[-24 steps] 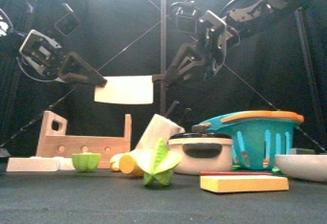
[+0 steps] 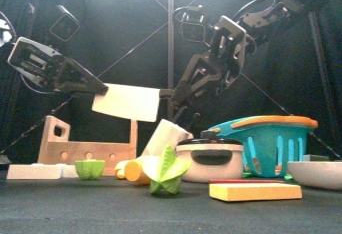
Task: Cut corn
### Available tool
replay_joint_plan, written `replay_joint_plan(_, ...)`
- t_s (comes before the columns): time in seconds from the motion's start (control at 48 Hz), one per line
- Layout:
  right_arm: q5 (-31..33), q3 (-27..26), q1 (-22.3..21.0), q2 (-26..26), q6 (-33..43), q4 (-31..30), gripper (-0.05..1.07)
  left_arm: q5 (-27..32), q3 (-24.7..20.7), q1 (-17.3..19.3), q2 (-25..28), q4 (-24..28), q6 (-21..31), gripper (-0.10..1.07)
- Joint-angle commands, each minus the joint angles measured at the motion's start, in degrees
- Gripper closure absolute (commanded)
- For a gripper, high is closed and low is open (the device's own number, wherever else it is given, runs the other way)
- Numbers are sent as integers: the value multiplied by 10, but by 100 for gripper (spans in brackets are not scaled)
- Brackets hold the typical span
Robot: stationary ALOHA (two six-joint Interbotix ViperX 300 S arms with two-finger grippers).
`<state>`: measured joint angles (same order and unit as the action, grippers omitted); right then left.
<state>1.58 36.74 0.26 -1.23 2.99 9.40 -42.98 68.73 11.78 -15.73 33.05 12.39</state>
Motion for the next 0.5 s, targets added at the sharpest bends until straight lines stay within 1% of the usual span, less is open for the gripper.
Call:
replay_joint_plan(0.0, -4, 1, 1, -4, -1, 16, 59, -25, -18, 17, 30, 18, 0, 59)
replay_joint_plan(0.292, -25, 15, 9, -2, -1, 30, 59, -35, -66, 32, 127, 31, 0, 59)
replay_joint_plan(0.438, -27, 16, 14, 4, -1, 31, 59, -39, -77, 36, 156, 34, -1, 59)
replay_joint_plan(0.479, -27, 15, 15, 6, -1, 31, 59, -40, -78, 38, 158, 34, -1, 59)
